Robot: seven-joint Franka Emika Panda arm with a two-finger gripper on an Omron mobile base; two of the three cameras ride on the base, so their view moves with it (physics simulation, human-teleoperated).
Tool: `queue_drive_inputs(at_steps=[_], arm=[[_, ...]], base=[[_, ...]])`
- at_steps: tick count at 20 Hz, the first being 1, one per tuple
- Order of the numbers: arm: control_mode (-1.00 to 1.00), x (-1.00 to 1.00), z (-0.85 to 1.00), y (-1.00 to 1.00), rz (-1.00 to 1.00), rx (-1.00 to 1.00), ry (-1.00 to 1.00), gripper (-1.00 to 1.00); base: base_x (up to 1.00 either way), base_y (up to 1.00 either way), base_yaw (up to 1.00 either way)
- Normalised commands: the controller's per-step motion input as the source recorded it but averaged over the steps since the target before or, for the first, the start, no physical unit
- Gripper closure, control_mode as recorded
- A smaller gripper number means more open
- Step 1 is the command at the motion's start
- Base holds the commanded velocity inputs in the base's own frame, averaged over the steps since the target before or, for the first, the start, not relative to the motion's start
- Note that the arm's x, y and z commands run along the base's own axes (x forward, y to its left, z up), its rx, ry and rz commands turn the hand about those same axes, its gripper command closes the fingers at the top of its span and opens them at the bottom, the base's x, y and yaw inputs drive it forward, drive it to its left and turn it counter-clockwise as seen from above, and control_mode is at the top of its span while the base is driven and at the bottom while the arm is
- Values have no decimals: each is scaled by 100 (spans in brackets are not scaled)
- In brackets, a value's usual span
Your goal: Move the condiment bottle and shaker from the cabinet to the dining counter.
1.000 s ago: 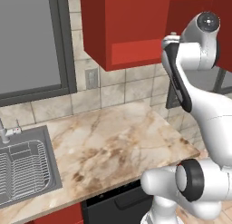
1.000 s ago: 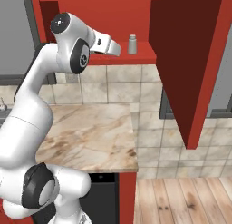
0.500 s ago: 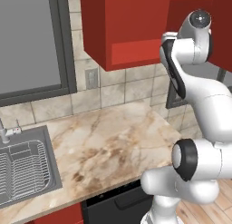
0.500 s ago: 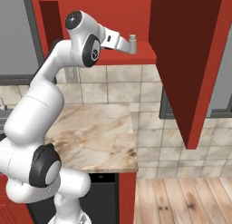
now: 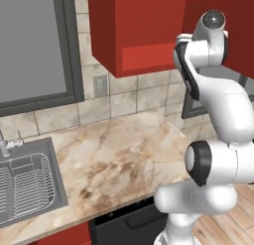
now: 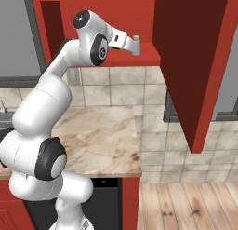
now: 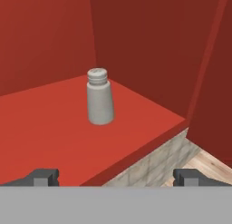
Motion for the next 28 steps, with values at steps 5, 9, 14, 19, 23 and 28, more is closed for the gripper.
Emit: queue_drive_inputs(at_steps=[5,9,14,19,23,28], arm=[[-100,31,-18,0,0,0,0,-100],[-100,24,-8,-6,0,0,0,-100],[-100,19,0,-11,0,2,0,-100],[-100,29,-4,-5,0,1,1,-100],[-100,36,-4,-7,-1,1,2,-100],[-100,36,0,-14,-1,2,2,-100]], base=[[0,0,0],[0,0,0],[0,0,0],[0,0,0],[0,0,0],[0,0,0]])
